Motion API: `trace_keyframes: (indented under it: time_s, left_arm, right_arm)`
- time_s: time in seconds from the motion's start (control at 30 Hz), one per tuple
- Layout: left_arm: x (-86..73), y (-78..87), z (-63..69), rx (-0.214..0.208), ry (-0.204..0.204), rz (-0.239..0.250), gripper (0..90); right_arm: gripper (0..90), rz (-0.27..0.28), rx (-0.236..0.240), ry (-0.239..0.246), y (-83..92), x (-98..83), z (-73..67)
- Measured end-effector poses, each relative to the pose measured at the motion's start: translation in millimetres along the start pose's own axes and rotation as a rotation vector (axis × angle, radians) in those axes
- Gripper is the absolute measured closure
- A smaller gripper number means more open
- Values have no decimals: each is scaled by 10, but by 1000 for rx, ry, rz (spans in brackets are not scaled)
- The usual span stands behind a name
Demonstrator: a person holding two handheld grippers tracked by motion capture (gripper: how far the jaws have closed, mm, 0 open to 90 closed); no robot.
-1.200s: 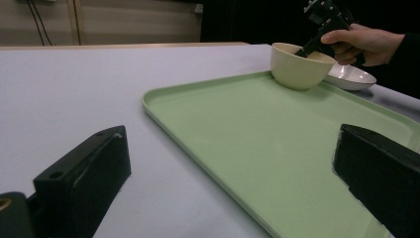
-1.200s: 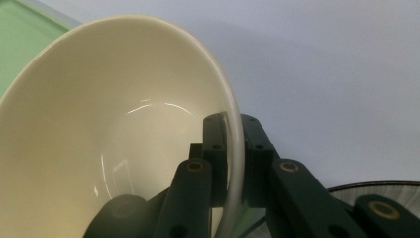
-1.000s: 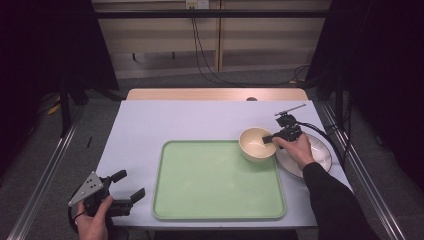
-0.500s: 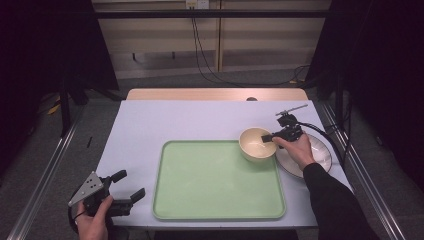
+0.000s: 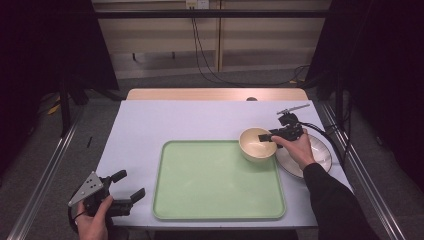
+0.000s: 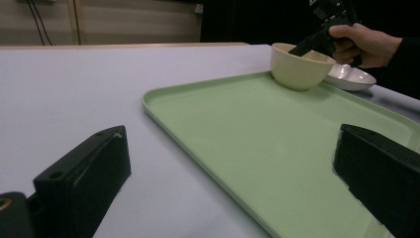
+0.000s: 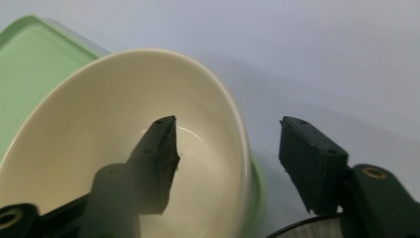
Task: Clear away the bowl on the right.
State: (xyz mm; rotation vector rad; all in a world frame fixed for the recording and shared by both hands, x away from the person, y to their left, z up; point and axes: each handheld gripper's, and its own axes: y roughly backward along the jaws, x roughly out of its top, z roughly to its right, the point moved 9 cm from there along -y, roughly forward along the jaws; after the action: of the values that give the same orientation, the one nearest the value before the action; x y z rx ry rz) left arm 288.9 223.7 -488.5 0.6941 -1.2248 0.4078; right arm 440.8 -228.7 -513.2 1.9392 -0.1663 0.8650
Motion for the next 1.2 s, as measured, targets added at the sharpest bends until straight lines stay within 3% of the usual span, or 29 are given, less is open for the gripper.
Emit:
trace_keyframes:
  time_s: [0.07,0.1,0.3,0.5,0.87,0.97,1.2]
  left_arm:
    - [1,0,0,-3,-1,1,14]
    - [0,-1,0,-1,0,0,14]
    - [0,0,0,0,0,-1,14]
    - [0,-1,1,-1,0,0,14]
    - [2,0,0,-4,-1,2,14]
    - [1,1,-1,-4,-2,1,14]
    - [2,1,0,-2,-1,2,14]
  right_arm:
    - [348,5,0,3,2,5,1]
    - [274,12,-5,0,2,15,8]
    - [34,50,-16,-3,31,58,25]
    - [37,83,-3,-14,59,94,19]
    - [29,141,-118,13,123,106,82]
    - [24,178,-127,36,196,116,71]
    - [19,199,-139,49,329,79,58]
